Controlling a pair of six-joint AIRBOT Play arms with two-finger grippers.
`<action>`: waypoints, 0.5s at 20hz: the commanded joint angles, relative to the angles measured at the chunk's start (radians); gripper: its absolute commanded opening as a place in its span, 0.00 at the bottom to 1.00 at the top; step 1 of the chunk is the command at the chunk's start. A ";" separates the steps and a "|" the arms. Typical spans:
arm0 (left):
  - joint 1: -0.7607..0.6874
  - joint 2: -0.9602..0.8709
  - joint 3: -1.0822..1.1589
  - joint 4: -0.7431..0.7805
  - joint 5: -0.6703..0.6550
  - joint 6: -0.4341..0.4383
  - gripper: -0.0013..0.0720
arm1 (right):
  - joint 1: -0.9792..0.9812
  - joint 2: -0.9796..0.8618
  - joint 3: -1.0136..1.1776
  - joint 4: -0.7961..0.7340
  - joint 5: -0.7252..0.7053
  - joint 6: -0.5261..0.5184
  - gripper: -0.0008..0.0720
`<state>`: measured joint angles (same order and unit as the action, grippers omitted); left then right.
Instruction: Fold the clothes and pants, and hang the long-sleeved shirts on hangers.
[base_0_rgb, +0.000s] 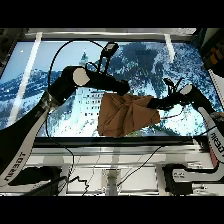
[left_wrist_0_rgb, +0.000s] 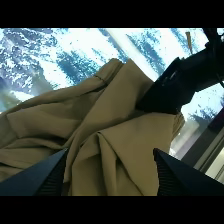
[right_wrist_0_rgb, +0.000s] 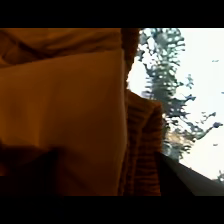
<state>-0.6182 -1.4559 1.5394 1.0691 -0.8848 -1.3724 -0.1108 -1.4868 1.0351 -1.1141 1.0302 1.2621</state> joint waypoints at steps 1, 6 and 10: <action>0.001 0.001 0.000 0.002 -0.002 0.000 0.81 | -0.002 -0.051 0.026 -0.062 0.009 0.087 0.96; 0.001 0.001 -0.001 0.004 0.001 0.000 0.81 | 0.000 -0.125 0.041 0.108 0.114 0.048 0.81; 0.001 0.001 -0.001 0.005 0.001 0.000 0.81 | 0.012 -0.218 0.041 0.349 0.162 -0.012 0.77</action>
<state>-0.6174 -1.4559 1.5391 1.0729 -0.8841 -1.3724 -0.1074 -1.6482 1.0748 -0.9203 1.1610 1.2884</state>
